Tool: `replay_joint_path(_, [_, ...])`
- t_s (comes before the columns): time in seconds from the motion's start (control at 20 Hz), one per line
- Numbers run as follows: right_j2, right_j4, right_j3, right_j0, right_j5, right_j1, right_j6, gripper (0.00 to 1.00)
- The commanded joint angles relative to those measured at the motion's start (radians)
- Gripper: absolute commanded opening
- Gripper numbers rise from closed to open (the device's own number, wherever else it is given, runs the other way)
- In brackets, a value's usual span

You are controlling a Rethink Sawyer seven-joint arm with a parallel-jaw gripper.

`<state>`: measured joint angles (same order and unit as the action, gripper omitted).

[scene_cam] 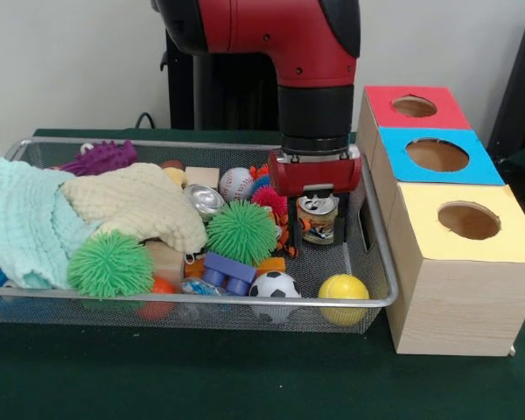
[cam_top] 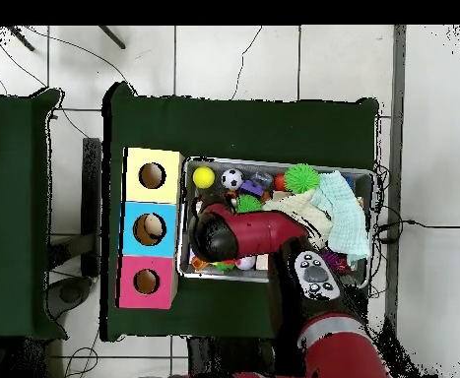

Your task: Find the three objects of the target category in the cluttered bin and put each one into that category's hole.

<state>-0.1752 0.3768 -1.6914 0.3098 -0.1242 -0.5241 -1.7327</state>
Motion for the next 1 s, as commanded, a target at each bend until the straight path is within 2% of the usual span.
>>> replay_joint_path(0.05, [0.111,0.083,0.077,-0.037,-0.113,0.054,-0.013,1.0])
replay_joint_path(0.6, [0.143,0.082,0.011,-0.027,-0.24,-0.08,0.022,1.0])
replay_joint_path(0.75, [0.163,0.094,0.016,-0.037,-0.262,-0.085,0.024,1.0])
replay_joint_path(1.0, [0.183,0.121,0.039,-0.043,-0.225,-0.039,0.006,1.0])
